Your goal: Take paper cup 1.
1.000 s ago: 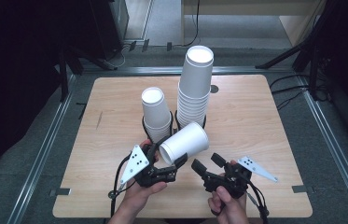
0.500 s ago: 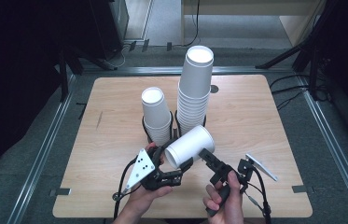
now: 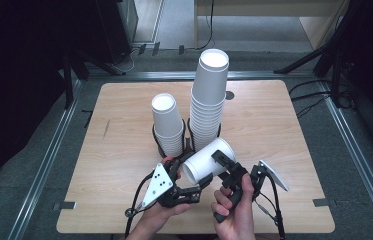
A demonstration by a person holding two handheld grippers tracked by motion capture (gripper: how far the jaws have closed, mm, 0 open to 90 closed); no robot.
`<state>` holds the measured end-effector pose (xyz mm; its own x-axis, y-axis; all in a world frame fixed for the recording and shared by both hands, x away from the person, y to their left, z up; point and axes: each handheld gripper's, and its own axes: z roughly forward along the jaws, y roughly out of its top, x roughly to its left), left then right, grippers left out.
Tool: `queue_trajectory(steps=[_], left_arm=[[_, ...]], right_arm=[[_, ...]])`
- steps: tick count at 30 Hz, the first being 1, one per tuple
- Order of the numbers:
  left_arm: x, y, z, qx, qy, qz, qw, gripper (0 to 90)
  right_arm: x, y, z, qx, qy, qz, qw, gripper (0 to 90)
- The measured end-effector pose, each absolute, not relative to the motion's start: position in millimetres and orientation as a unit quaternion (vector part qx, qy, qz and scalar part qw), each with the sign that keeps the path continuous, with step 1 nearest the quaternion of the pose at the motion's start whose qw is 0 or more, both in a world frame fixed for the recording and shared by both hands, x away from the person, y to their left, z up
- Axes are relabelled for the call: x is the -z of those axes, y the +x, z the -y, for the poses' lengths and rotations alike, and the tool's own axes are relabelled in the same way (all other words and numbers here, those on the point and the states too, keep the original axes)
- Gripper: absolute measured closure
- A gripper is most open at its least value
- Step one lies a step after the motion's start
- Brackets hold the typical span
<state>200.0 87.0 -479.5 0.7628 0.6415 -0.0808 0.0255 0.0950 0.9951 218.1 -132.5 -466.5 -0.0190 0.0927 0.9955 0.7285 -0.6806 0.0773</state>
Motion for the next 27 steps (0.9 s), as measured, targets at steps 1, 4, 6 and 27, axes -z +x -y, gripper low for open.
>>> queue_trajectory(steps=[1,4,6,27], left_arm=[[479.7,199.8,-86.5,-0.223,0.636,-0.262,0.691,23.1],[480.2,199.1,-85.3,-0.222,0.637,-0.26,0.691,23.1],[480.7,198.8,-84.3,-0.225,0.639,-0.259,0.689,23.1],[480.4,203.6,-93.2,-0.193,0.666,-0.282,0.663,9.2]], right_arm=[[466.7,219.1,132.0,0.64,-0.656,0.311,0.25,0.0],[467.9,222.4,130.1,0.639,-0.655,0.306,0.262,0.0],[469.2,224.8,128.6,0.64,-0.654,0.303,0.267,0.0],[480.4,225.6,131.3,0.67,-0.652,0.296,0.198,15.7]])
